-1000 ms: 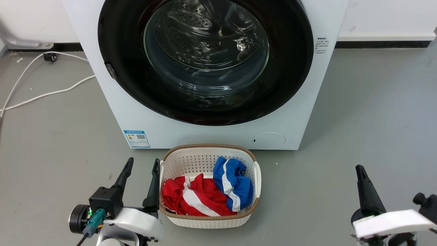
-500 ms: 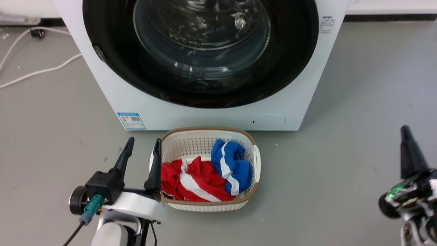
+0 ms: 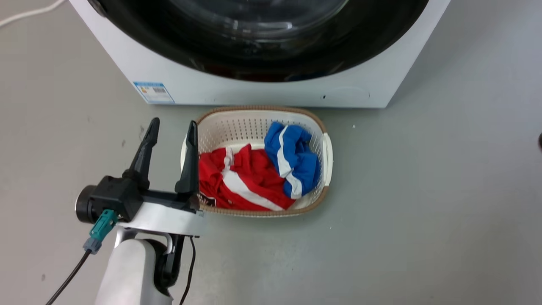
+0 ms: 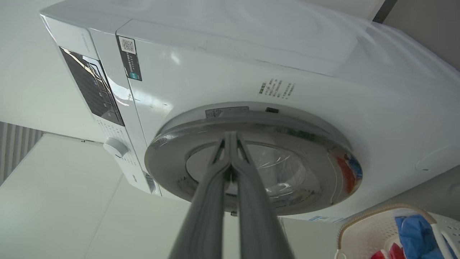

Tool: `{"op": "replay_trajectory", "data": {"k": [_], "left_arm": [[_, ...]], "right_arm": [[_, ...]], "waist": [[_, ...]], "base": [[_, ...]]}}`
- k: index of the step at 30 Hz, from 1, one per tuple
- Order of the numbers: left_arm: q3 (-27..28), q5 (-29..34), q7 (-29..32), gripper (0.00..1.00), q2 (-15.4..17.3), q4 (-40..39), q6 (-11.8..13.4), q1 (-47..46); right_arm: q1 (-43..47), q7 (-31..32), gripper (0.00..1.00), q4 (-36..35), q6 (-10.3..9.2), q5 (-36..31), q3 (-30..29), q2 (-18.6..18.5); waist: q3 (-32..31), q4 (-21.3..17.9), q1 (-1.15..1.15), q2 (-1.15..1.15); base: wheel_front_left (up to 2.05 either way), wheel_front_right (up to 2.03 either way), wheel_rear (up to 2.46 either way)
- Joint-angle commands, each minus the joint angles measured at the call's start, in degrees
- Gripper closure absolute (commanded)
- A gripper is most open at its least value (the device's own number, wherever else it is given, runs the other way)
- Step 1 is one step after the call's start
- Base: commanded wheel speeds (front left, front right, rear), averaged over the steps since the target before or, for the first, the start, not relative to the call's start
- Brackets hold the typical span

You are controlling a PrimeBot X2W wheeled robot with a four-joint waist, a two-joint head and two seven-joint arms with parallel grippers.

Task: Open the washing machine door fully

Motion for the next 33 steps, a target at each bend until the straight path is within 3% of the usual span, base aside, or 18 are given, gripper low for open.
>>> {"op": "replay_trajectory", "data": {"k": [1,6,11,22,33], "left_arm": [[-0.4,0.1,-0.1,0.00,0.0,-0.6,-0.1,-1.2],[-1.0,0.2,-0.1,0.00,-0.1,-1.4,-0.1,-2.8],[-1.8,0.2,-0.1,0.00,-0.2,-2.2,-0.1,-4.4],[-3.0,-0.1,-0.1,0.00,-0.5,-3.6,-0.2,-6.9],[-3.3,-0.3,-0.1,0.00,-0.6,-3.6,-0.1,-7.4]], "right_arm": [[-4.4,1.5,1.00,2.1,0.01,0.6,2.1,-2.3],[-16.4,5.1,1.00,9.2,0.00,0.4,9.8,-7.4],[-29.7,8.5,1.00,16.0,0.01,-0.8,17.8,-9.2],[-49.6,11.9,1.00,27.6,0.01,-5.4,29.2,-6.1],[-54.0,16.2,1.00,32.8,0.00,-6.5,34.2,-2.6]], "waist": [[3.0,0.8,-0.01,0.00],[5.8,1.7,-0.01,0.00],[8.5,2.8,-0.01,0.00],[13.3,5.0,-0.01,0.00],[14.4,5.2,-0.01,0.00]], "base": [[0.00,0.00,0.00],[0.00,0.00,0.00],[0.00,0.00,0.00],[0.00,0.00,0.00],[0.00,0.00,0.00]]}}
